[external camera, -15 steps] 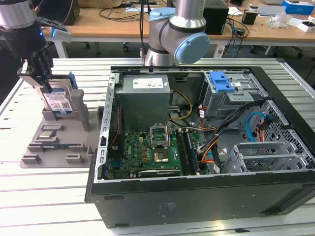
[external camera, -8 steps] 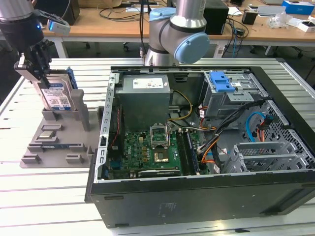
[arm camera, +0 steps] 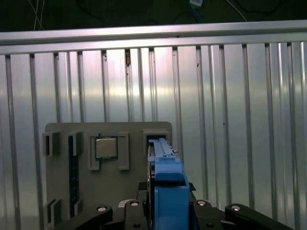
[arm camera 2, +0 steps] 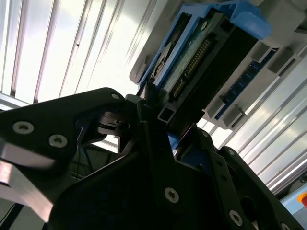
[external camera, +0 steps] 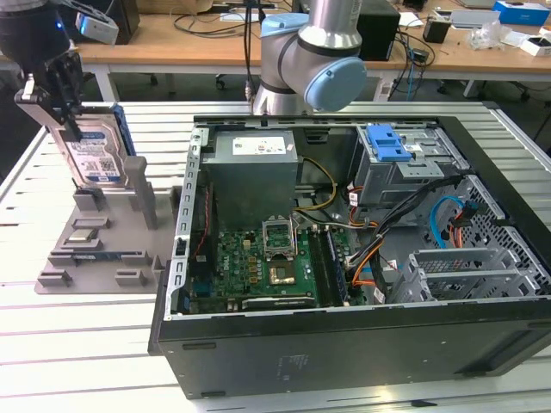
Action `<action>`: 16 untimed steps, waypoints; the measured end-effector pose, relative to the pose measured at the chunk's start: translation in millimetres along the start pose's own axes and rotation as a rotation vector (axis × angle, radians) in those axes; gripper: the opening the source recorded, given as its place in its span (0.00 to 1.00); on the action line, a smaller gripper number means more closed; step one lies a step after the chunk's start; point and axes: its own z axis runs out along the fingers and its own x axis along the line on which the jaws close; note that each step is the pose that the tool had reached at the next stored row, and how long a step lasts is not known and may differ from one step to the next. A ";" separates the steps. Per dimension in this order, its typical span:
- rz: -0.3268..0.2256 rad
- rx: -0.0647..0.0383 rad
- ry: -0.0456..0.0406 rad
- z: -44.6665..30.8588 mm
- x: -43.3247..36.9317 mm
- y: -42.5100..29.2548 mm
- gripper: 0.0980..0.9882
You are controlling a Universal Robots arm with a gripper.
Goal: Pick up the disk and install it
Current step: 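Pick up the disk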
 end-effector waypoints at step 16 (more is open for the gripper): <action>0.000 0.000 0.0000 -49.6 -1.9 0.5 0.30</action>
